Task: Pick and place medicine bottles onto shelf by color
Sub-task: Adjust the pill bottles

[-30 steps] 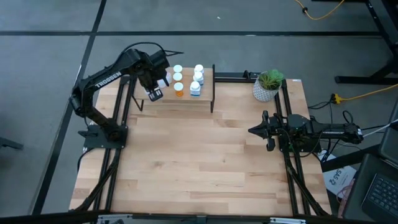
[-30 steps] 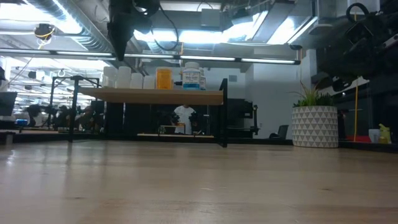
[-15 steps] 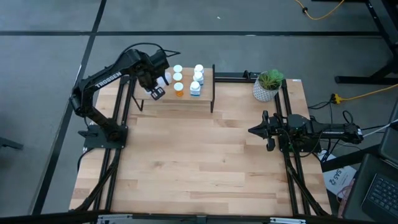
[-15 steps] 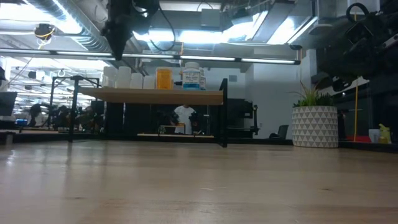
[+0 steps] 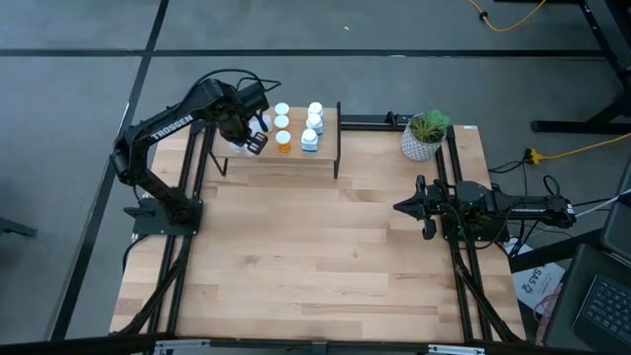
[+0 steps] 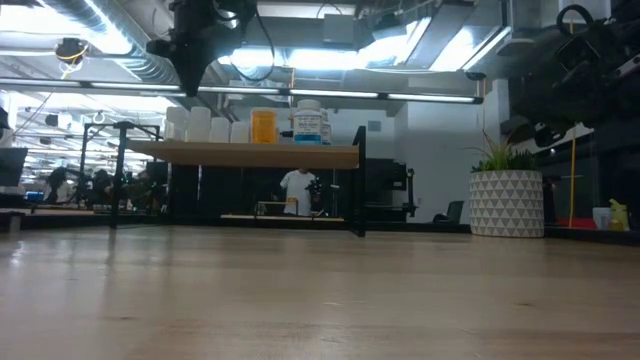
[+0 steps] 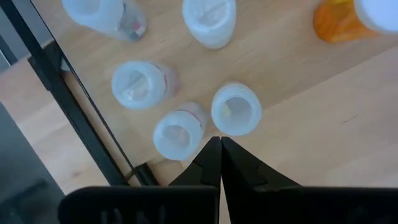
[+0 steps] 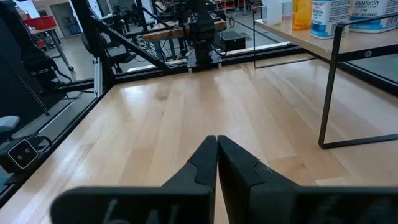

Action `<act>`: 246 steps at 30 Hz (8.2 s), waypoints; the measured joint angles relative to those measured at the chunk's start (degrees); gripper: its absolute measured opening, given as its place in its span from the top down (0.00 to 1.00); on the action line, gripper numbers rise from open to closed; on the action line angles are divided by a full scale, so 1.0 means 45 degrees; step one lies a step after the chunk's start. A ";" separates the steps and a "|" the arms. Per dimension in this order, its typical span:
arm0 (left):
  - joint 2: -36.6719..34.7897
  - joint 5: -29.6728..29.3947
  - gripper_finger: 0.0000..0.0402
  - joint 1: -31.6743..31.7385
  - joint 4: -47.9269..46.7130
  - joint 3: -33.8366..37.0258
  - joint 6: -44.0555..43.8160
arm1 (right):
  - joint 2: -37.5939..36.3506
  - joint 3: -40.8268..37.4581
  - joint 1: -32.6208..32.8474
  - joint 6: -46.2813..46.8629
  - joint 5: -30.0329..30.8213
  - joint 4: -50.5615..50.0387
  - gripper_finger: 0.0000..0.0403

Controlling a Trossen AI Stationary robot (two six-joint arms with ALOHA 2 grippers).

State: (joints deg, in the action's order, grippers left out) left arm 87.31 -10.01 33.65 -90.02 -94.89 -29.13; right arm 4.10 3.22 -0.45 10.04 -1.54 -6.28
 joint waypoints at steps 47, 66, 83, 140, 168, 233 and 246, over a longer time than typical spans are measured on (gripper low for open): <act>0.0044 -0.1283 1.00 -0.1132 0.0102 0.0005 -0.3443 | -0.0005 0.0000 0.0000 -0.0001 0.0000 0.0000 0.96; 0.0049 -0.1669 1.00 -0.0884 0.0155 0.0834 -0.3496 | -0.0005 0.0000 0.0000 0.0000 0.0000 -0.0002 0.96; 0.0194 -0.1674 1.00 -0.0718 0.0587 0.1103 -0.3399 | -0.0003 0.0000 0.0000 -0.0001 -0.0005 -0.0001 0.96; 0.1015 -0.2218 1.00 0.0388 0.3148 0.0556 -0.0835 | -0.0002 0.0000 0.0000 -0.0001 -0.0002 -0.0003 0.96; 0.2120 -0.0472 1.00 0.0379 0.4197 -0.0733 0.2295 | -0.0005 0.0000 0.0000 0.0000 -0.0004 -0.0005 0.96; 0.2613 -0.2633 1.00 0.0947 0.3161 -0.1367 0.2269 | -0.0005 0.0000 0.0000 0.0000 -0.0004 0.0000 0.96; 0.2480 -0.4949 1.00 0.0645 0.2604 -0.2292 0.2580 | -0.0003 0.0000 0.0001 -0.0003 -0.0002 0.0000 0.96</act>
State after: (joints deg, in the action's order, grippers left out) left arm 98.47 -32.28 36.55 -78.30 -105.21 -17.52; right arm 4.08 3.22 -0.44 10.03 -1.55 -6.28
